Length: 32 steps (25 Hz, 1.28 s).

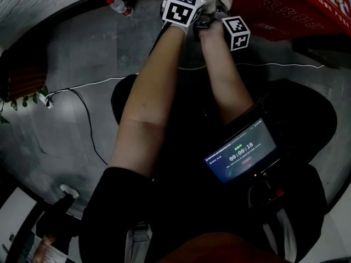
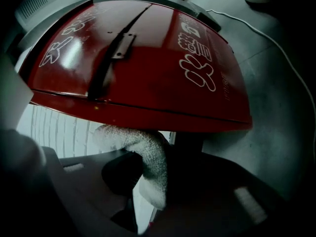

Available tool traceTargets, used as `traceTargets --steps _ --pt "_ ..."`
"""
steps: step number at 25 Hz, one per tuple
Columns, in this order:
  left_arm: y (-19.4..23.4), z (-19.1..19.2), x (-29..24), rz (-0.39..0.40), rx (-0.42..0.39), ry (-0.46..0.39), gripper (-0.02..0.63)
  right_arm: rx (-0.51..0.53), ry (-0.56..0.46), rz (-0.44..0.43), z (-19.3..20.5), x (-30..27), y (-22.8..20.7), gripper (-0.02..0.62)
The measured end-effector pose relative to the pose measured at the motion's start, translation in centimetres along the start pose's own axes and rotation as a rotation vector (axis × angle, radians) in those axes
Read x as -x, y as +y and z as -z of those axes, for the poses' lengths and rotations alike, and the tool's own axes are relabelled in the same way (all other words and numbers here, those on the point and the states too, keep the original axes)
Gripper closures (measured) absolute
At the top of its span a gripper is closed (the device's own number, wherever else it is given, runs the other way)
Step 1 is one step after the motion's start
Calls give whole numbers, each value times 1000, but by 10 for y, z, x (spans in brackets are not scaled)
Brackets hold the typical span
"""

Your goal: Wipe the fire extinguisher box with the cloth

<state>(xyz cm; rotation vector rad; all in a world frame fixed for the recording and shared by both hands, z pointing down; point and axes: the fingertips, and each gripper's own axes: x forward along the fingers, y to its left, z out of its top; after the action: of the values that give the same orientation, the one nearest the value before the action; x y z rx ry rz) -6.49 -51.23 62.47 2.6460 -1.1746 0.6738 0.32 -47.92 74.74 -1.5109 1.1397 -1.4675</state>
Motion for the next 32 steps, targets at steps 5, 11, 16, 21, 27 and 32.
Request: traceTargets --steps 5,11,16,21,27,32 --pt "-10 29 -2 13 14 74 604 -35 1 5 4 -4 -25 491" --pt "-11 55 -13 6 4 131 604 -57 17 42 8 -12 -67 491" --pt "-17 87 -34 28 -6 174 604 -67 43 90 14 -23 -109 491" --pt "-20 136 -40 30 11 284 604 -80 64 144 19 -25 -139 491" --pt "-26 164 -49 40 20 328 604 -89 88 183 25 -30 -167 491" --pt "-30 193 -55 38 45 385 604 -104 102 229 30 -32 -194 492"
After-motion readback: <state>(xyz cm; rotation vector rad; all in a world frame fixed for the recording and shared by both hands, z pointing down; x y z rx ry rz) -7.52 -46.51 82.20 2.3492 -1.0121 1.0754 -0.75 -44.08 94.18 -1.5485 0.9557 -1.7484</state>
